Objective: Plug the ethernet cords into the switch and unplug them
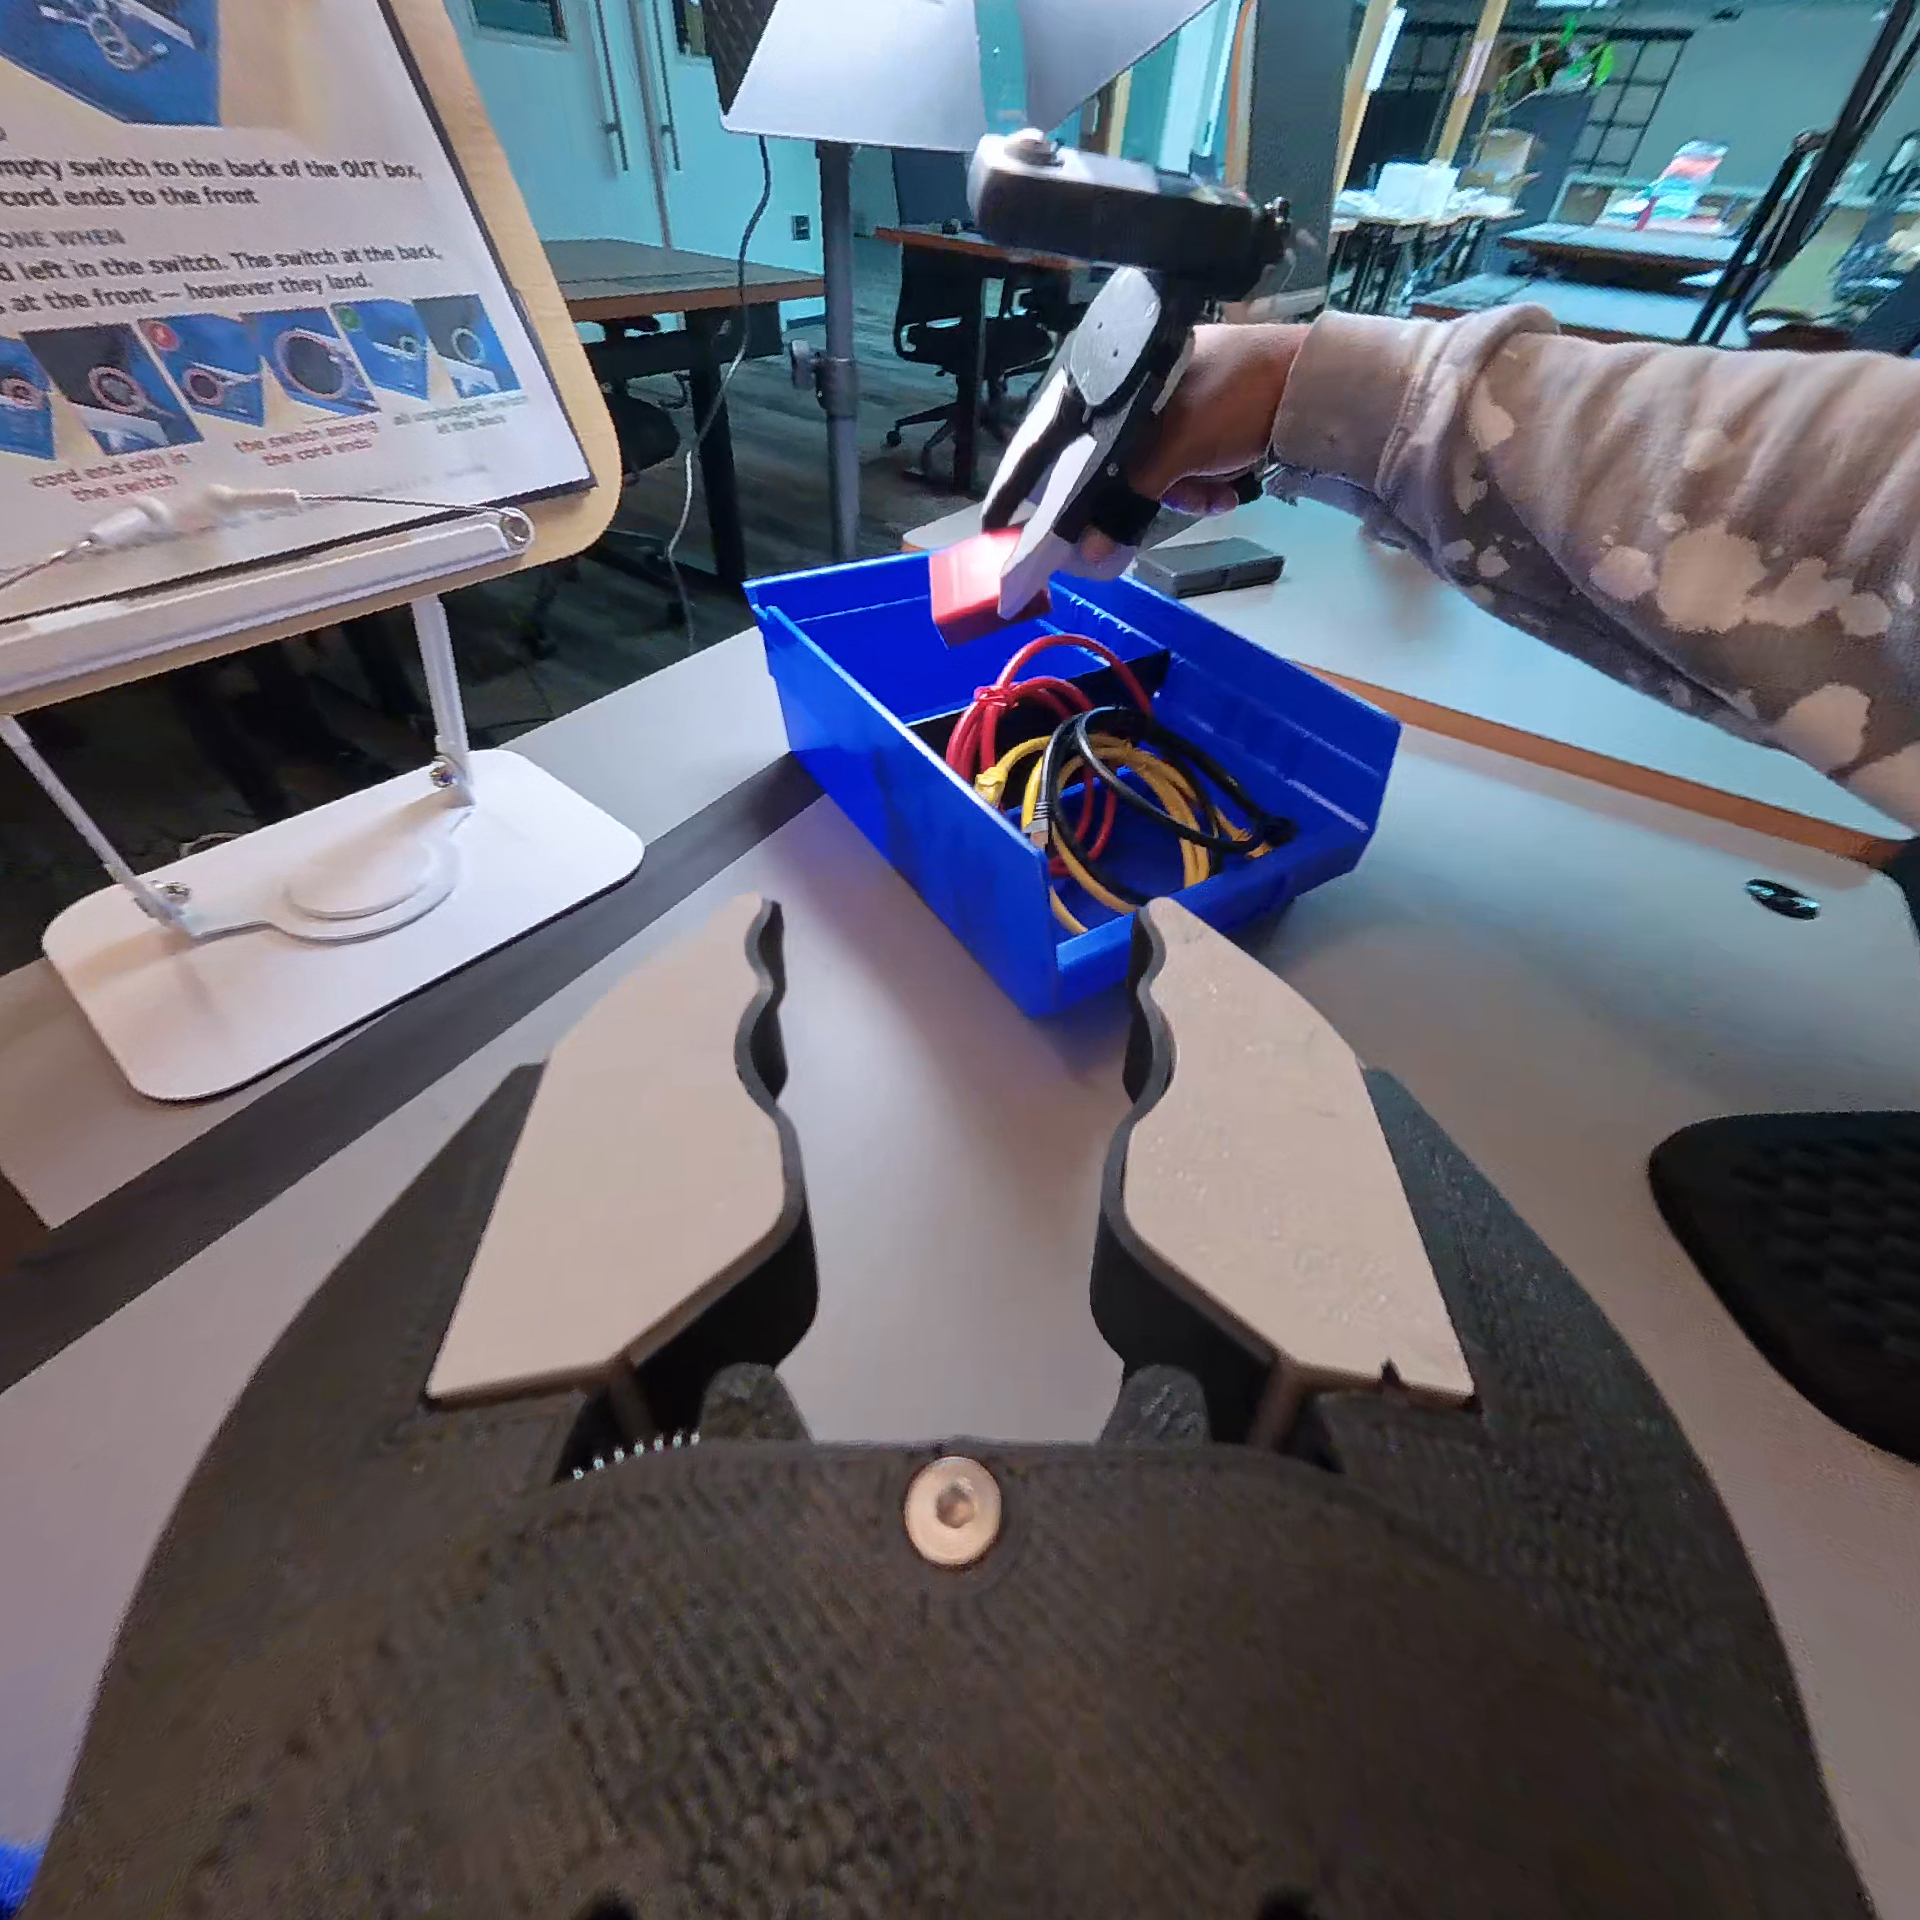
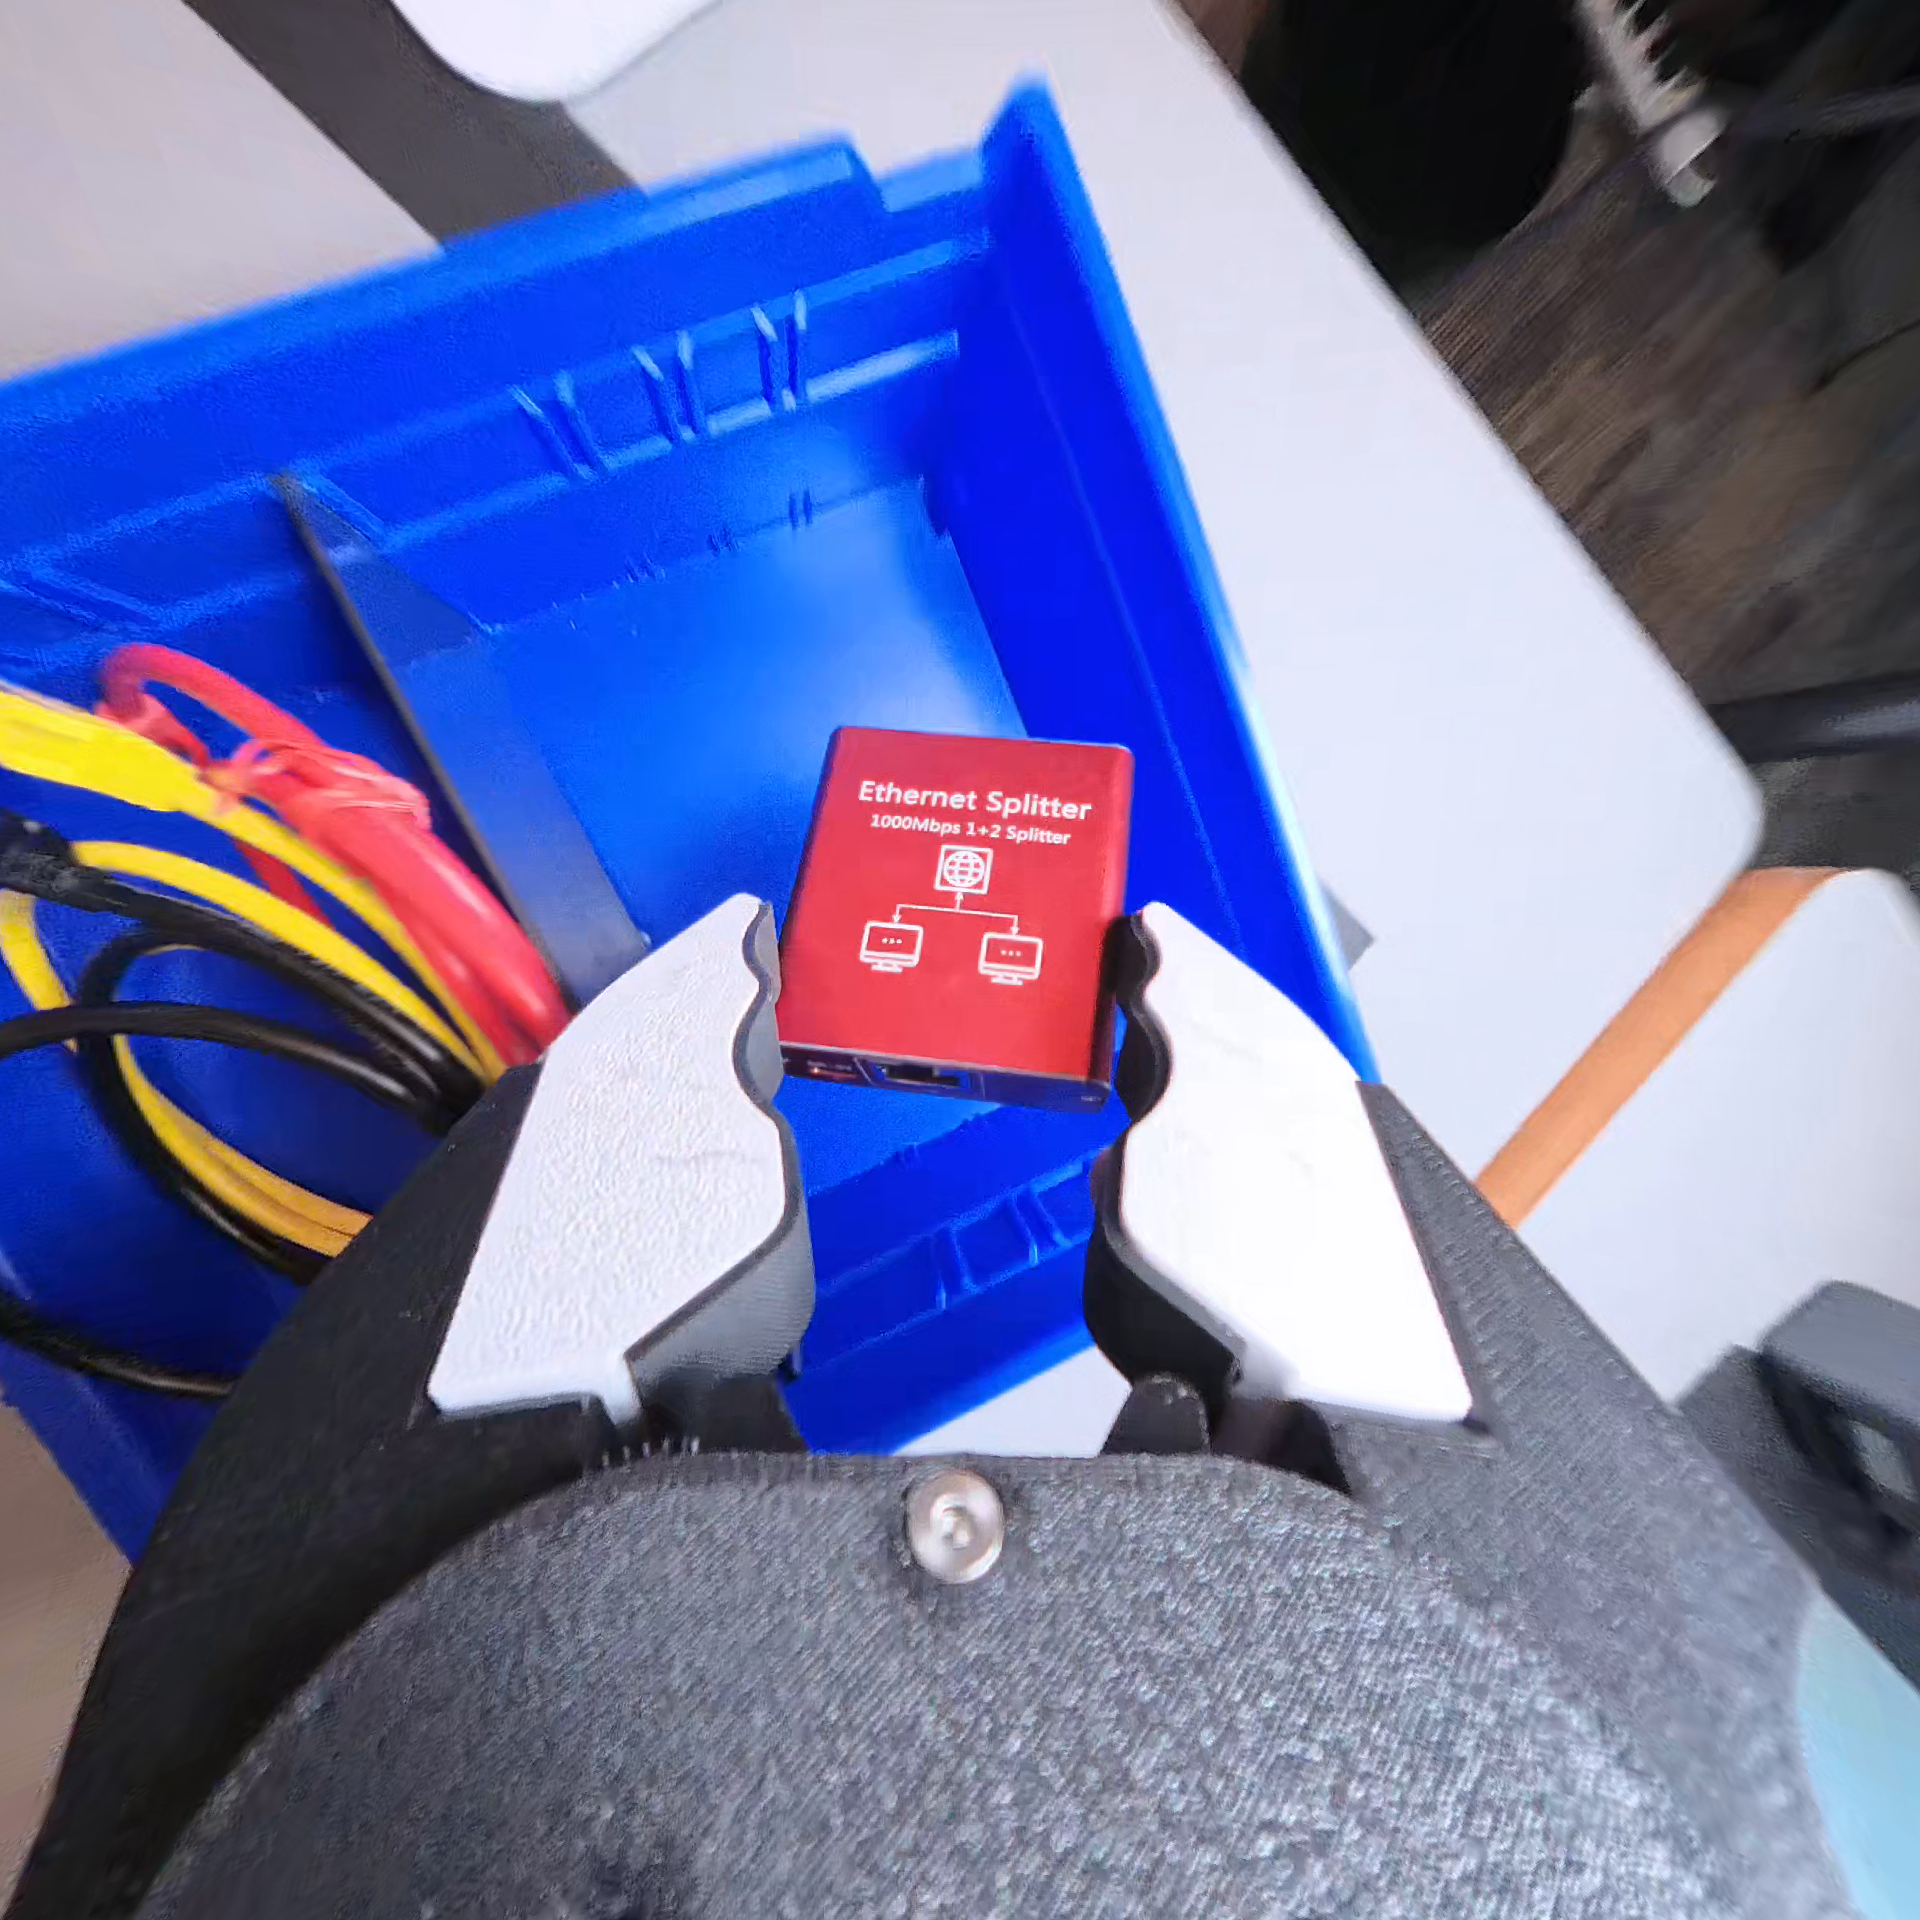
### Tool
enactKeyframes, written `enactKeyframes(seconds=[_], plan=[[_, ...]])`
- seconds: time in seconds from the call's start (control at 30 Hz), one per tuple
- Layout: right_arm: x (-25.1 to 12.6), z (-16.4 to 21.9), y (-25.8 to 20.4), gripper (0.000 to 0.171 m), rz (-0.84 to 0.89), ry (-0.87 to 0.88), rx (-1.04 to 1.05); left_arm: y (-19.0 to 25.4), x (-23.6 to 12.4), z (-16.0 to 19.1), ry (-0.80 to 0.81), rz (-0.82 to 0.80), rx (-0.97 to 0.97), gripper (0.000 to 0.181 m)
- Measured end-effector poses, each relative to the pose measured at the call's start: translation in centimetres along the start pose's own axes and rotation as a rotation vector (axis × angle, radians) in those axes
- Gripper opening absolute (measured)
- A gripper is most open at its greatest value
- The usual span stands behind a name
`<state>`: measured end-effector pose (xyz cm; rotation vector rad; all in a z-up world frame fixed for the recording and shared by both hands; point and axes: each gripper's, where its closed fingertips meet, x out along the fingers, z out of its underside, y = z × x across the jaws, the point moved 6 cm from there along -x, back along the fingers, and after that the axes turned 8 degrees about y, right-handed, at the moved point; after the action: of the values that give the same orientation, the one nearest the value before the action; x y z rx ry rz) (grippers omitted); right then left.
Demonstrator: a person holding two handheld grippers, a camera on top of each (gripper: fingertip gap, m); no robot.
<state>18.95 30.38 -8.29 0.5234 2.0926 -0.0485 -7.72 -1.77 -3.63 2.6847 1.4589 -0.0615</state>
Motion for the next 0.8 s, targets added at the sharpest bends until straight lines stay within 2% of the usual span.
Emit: enactKeyframes(seconds=[0.23,0.37,0.47,0.6,0.7,0.8], plan=[[5.4,1.5,0.2,0.063,-0.161,-0.218,0.0,-1.0,1.1,2.0,-0.057,-0.013,-0.01,0.063],[7.1,1.5,-0.7,0.062,-0.226,-0.251,-0.003,-1.7,1.6,3.1,-0.083,-0.009,-0.046,0.063],[7.7,2.7,-0.8,0.062,-0.185,-0.373,-0.064,-1.8,1.7,3.5,-0.096,-0.013,-0.051,0.063],[5.6,0.1,-0.5,0.066,-0.112,-0.199,-0.058,-1.8,1.4,3.2,-0.088,-0.021,-0.044,0.063],[1.5,-2.7,-0.9,0.069,-0.034,0.021,-0.068,-1.7,1.1,2.6,-0.074,-0.024,-0.038,0.063],[-3.3,-5.0,-4.1,0.069,0.018,0.259,-0.098,-1.5,0.6,1.7,-0.06,-0.028,-0.018,0.063]])
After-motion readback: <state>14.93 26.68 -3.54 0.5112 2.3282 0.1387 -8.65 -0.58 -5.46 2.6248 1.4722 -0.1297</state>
